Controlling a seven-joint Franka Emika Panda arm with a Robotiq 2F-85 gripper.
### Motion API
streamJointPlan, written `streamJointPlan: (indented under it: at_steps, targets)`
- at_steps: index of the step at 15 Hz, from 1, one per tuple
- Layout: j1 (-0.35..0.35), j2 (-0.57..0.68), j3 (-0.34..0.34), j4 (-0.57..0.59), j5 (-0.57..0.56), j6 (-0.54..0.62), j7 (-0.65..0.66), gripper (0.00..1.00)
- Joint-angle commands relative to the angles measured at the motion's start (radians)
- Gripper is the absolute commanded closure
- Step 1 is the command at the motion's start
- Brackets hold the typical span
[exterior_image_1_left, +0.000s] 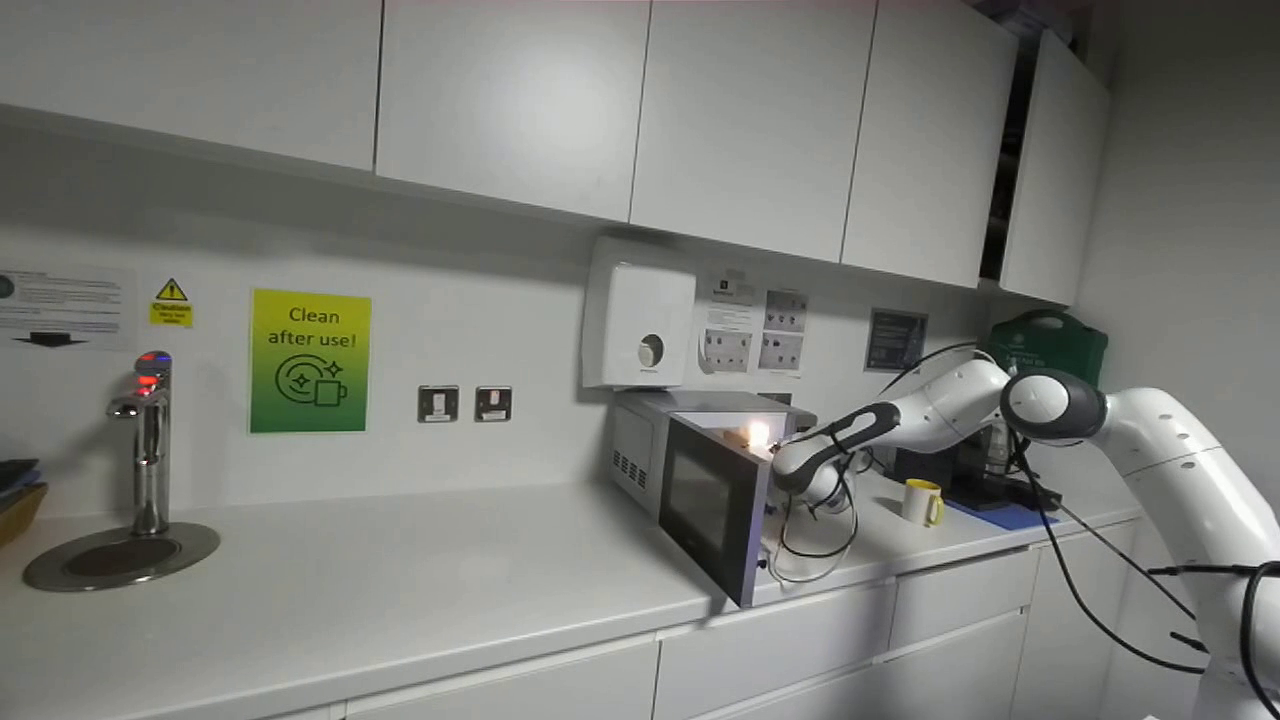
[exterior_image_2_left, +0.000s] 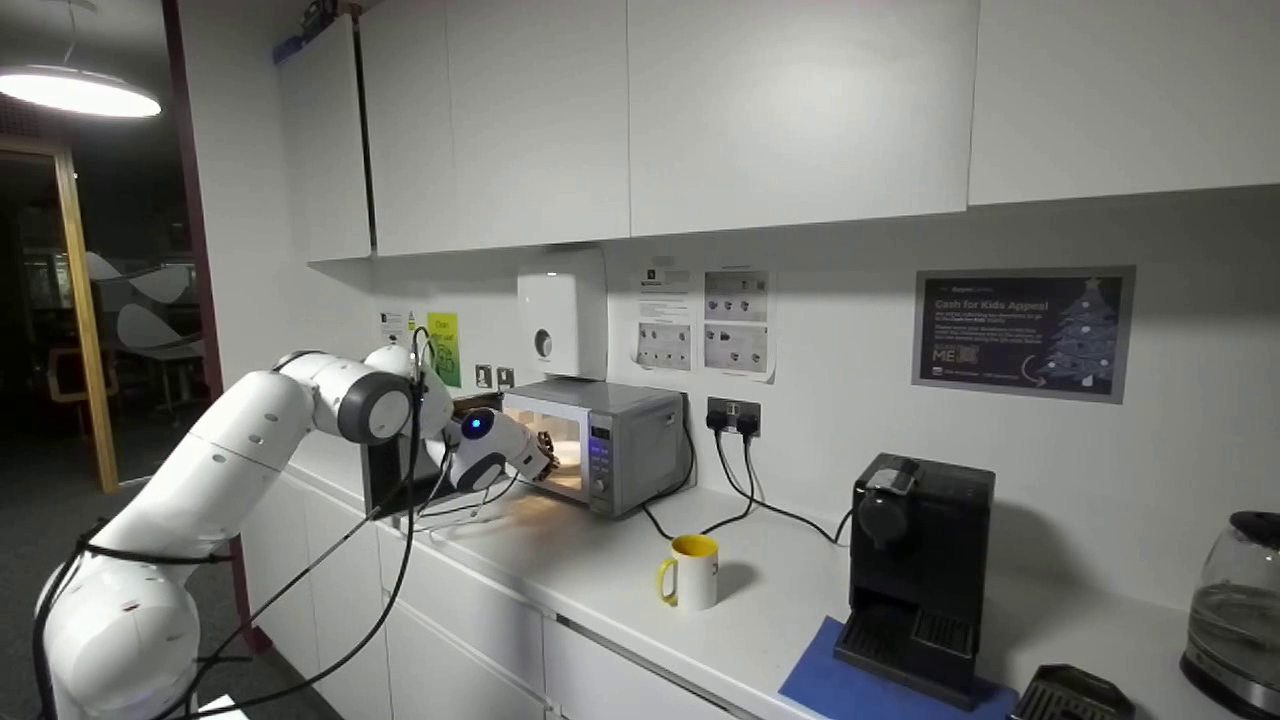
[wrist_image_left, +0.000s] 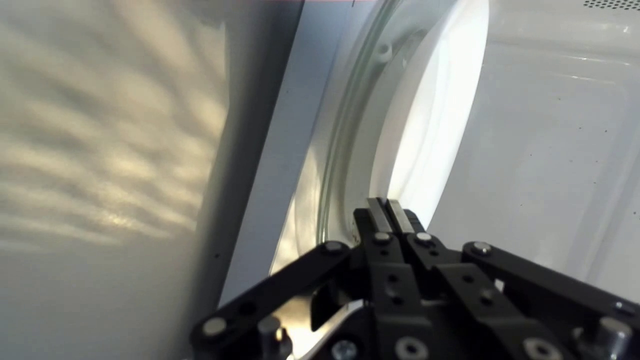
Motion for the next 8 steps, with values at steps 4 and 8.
streamJointPlan:
  at_steps: [4,8]
  targets:
    - [0.056,-0.120,-0.059,-0.122,0.079,0.018,-0.016,0.99]
    - [0.086,-0.165,-0.090,-0.166,0.102,0.016,-0.019,0.99]
